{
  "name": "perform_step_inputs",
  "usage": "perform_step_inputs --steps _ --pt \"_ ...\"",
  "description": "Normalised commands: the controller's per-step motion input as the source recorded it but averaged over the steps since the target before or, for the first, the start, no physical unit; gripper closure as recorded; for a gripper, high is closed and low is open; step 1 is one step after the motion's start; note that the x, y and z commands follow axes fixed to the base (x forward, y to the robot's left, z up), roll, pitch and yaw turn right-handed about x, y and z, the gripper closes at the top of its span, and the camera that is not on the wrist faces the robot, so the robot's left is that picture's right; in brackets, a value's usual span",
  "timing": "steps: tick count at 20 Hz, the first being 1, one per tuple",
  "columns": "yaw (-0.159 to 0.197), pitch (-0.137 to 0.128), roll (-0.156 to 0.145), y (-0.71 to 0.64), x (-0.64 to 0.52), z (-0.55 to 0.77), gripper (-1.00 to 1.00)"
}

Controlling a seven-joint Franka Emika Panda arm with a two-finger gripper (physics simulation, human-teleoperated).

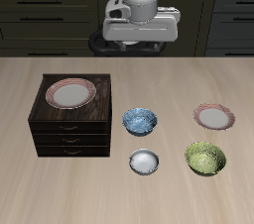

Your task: Place the blue bowl onto the plate that is on the left side of the table

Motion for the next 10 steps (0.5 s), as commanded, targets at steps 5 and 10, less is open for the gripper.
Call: perform_step_inputs --steps 5,10 --pt "-0.02 0.004 0.012 0.08 0.15 0.0 -1.0" --pt "-0.02 -0.004 -0.007 0.1 0.21 -0.09 -1.0"
